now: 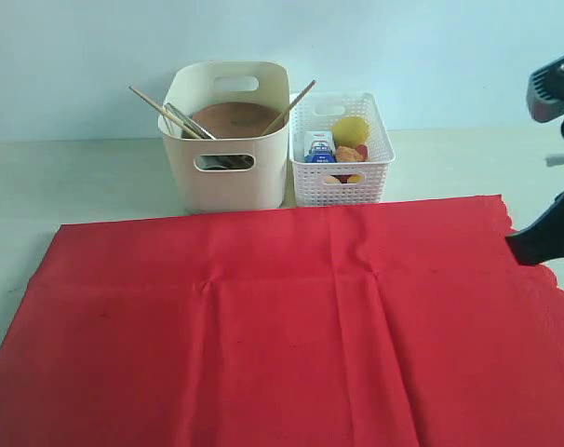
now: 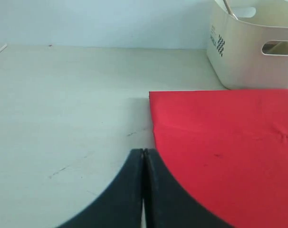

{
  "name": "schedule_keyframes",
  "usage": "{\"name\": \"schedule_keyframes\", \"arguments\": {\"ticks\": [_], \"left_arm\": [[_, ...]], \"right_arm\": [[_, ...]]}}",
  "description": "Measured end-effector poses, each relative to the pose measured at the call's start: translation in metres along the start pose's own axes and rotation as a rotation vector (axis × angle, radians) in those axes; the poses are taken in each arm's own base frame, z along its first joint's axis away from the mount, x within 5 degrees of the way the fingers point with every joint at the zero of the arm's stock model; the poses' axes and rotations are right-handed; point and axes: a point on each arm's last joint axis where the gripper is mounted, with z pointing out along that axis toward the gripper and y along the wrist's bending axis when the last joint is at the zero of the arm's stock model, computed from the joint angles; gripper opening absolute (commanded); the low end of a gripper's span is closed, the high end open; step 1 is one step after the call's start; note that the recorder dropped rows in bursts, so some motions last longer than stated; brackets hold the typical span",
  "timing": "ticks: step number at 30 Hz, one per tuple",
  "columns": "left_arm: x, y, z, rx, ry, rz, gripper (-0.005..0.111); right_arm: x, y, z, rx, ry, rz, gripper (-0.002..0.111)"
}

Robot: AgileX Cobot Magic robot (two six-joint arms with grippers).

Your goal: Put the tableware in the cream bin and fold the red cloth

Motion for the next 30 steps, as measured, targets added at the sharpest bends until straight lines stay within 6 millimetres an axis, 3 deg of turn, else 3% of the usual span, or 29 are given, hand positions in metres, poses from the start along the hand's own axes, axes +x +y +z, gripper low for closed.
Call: {"name": "schedule_keyframes", "arguments": {"ticks": [12,20,30], "left_arm": [[0.0,-0.001,0.0,0.027,0.001,0.008,0.0],[-0.001,-0.003,-0.001,0.047,-0.002,0.013,0.0],[-0.03,-0.006,0.0,0.081,0.041,0.027,0.0]], "right_arm": [[-0.007,0.037,0.032,-0.272,0.205,-0.112,0.0],[-0.019,0.036,0.048,-0.507,0.258,-0.025,0.0],[-0.027,0.03,0.059,-0.522,0.264,-0.003,0.0]]}}
